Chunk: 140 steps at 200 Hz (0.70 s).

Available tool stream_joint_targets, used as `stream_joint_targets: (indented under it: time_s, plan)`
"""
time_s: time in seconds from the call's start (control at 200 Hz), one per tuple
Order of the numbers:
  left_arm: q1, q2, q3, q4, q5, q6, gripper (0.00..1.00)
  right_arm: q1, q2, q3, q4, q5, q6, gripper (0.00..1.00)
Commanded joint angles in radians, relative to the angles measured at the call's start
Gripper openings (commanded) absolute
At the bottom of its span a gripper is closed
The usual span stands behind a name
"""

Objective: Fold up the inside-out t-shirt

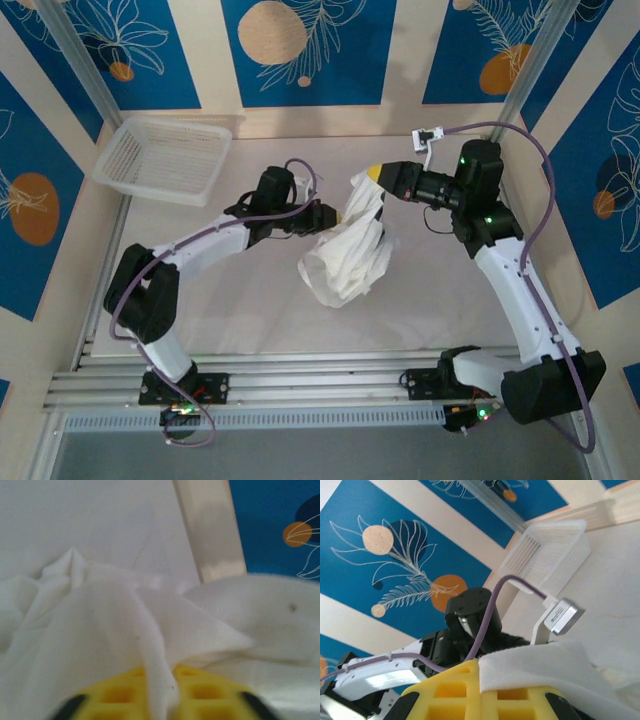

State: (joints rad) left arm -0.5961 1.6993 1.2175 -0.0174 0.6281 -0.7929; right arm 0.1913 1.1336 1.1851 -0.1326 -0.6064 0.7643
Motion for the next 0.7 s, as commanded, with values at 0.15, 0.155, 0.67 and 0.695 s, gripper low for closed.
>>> stream_joint_targets:
  time_s: [0.15, 0.155, 0.67, 0.695]
  plan:
    - [0.135, -0.165, 0.015, -0.075, -0.003, 0.032, 0.0, 0.009, -0.317, -0.504, 0.088, 0.261, 0.041, 0.0]
    - [0.135, -0.168, 0.018, -0.075, -0.004, 0.035, 0.0, 0.009, -0.317, -0.504, 0.088, 0.261, 0.041, 0.0]
    - [0.049, -0.222, -0.041, -0.091, 0.099, 0.228, 0.0, 0.167, -0.353, -0.652, 0.073, 0.351, -0.284, 0.56]
    - [0.048, -0.228, -0.045, -0.093, 0.096, 0.231, 0.0, 0.188, -0.313, -0.623, 0.073, 0.362, -0.319, 0.58]
